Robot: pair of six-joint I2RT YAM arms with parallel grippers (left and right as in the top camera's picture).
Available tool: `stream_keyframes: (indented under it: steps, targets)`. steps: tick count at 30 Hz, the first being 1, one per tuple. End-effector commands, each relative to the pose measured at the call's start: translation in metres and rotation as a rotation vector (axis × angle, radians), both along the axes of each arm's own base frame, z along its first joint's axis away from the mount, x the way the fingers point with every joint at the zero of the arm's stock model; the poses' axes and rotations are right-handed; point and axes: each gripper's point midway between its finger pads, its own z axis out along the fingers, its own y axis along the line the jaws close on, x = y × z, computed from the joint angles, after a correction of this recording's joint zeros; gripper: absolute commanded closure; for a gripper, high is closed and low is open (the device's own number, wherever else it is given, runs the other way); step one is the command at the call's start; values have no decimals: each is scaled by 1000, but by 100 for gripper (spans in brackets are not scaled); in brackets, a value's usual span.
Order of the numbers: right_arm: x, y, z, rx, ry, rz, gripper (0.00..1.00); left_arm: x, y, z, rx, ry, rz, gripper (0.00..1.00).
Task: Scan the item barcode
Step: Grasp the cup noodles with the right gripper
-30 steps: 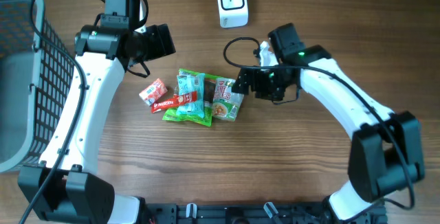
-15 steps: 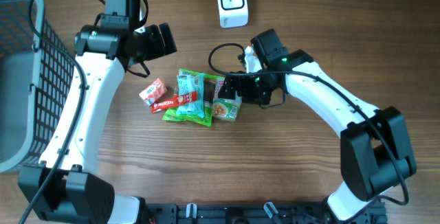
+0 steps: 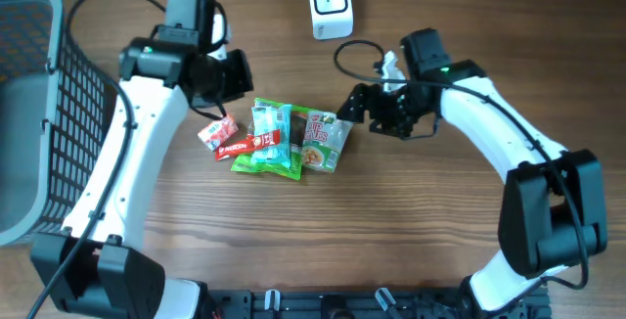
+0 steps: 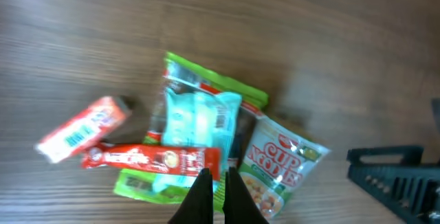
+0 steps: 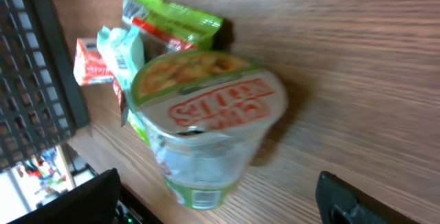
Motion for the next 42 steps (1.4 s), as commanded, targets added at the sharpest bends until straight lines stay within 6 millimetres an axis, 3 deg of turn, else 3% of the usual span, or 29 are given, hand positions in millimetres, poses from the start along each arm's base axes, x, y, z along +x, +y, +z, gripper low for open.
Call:
stream_keyframes:
  steps: [1, 5, 9, 13, 17, 20, 22, 23, 29, 34, 42]
  targets:
    - [-6, -9, 11, 27, -26, 42, 3, -22, -40, -37, -31, 99, -117, 95]
    - [-25, 1, -1, 14, 18, 78, 6, -22, -55, -56, 3, 115, -153, 94]
    - [-37, 27, -13, 20, -20, 145, 7, -7, -46, -53, -17, 81, -97, 87]
    - [-30, 40, -31, -50, -68, 79, 5, -2, -30, -53, -19, 89, -49, 86]
    - [-15, 55, -38, -25, -164, 24, 4, -5, -28, -55, -12, 101, -54, 81]
    - [-14, 59, -38, -7, -184, 16, 14, -6, -28, -55, -11, 104, -54, 80]
    - [-11, 61, -35, 1, -200, 16, 27, -6, -28, -55, -11, 104, -54, 79]
    - [-10, 61, -33, 5, -209, 15, 37, -6, -28, -55, -11, 104, -54, 79]
    - [-3, 54, -9, -24, -311, 19, 39, -6, -27, -55, -8, 103, -52, 76]
    - [-2, 26, 3, -168, -373, -23, 41, -6, -27, -55, -8, 103, -52, 75]
    - [-32, -88, -3, -756, -323, -127, 41, -5, -27, -55, -8, 102, -52, 75]
